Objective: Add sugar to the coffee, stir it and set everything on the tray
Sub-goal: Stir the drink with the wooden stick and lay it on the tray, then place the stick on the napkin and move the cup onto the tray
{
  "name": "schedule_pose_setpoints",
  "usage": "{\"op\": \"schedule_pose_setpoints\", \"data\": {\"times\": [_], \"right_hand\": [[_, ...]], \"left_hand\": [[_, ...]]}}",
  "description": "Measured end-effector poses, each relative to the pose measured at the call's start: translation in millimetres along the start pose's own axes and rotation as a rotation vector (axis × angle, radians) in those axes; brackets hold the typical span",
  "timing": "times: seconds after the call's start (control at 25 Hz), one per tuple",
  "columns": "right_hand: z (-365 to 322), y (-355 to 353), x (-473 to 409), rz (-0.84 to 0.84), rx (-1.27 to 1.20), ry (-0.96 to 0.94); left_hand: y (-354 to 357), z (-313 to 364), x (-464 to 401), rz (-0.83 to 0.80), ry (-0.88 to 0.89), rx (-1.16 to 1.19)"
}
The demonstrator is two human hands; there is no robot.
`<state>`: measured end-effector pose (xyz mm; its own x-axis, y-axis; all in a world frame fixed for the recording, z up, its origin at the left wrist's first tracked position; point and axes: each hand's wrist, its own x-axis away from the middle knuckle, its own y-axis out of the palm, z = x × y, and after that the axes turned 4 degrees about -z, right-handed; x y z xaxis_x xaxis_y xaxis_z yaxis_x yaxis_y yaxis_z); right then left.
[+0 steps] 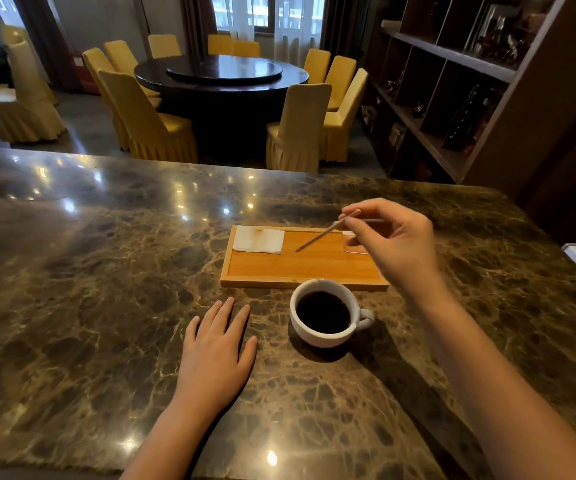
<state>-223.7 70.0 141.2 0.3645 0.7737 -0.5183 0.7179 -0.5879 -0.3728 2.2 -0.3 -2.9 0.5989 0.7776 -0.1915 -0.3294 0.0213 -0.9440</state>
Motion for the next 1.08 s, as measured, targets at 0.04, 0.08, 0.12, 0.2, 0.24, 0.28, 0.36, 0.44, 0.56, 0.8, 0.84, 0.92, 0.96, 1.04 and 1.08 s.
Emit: {"op": "schedule_pose_setpoints", "data": {"times": [0.04,0.08,0.12,0.2,0.24,0.28,0.36,0.44,0.56,0.8,0.84,0.92,0.96,1.04,1.08], "right_hand": [[5.4,10.3,-9.7,-0.023,0.043,-0.075],[12.2,21.1,-19.0,-0.053,0.109,-0.171],[19.7,31.9,-27.8,-0.089,0.189,-0.275],[32.4,51.8,-43.2,-0.182,0.319,-0.449],[36.9,60.7,-49.8,-0.239,0.368,-0.521],[39.9,69.1,-55.9,-0.294,0.414,-0.596],[45.7,84.7,-66.5,-0.397,0.505,-0.730],[51.2,96.7,-73.6,-0.500,0.594,-0.830],[57.2,106.3,-75.0,-0.680,0.684,-0.926],[58.1,112.0,-65.9,-0.946,0.819,-0.989],[58.3,111.5,-65.5,-0.973,0.842,-0.986],[59.1,111.7,-64.3,-1.038,0.855,-0.961],[59.3,112.0,-63.8,-1.067,0.857,-0.940],[60.6,113.4,-61.6,-1.102,0.873,-0.886],[62.2,113.9,-60.4,-1.102,0.874,-0.867]], "left_hand": [[-0.3,-0.1,0.0,0.005,0.000,0.000],[-0.7,0.0,-0.2,0.010,0.001,-0.001],[-1.0,0.0,-0.4,0.014,-0.001,-0.003],[-0.7,0.2,-0.4,0.013,-0.007,-0.006],[-0.8,0.4,-0.3,0.011,-0.010,-0.007],[-0.8,0.6,-0.2,0.010,-0.014,-0.007],[-0.8,1.0,-0.2,0.010,-0.019,-0.012],[-0.8,1.0,-0.2,0.009,-0.022,-0.021],[0.0,0.7,0.0,0.010,-0.026,-0.025],[1.4,0.7,-0.5,0.007,-0.029,-0.032],[1.3,0.6,-0.5,0.007,-0.030,-0.033],[1.4,0.7,-0.2,0.008,-0.031,-0.036],[1.3,0.7,-0.3,0.007,-0.030,-0.038],[1.5,0.5,-0.4,0.007,-0.030,-0.038],[1.8,0.5,-0.3,0.007,-0.030,-0.036]]}}
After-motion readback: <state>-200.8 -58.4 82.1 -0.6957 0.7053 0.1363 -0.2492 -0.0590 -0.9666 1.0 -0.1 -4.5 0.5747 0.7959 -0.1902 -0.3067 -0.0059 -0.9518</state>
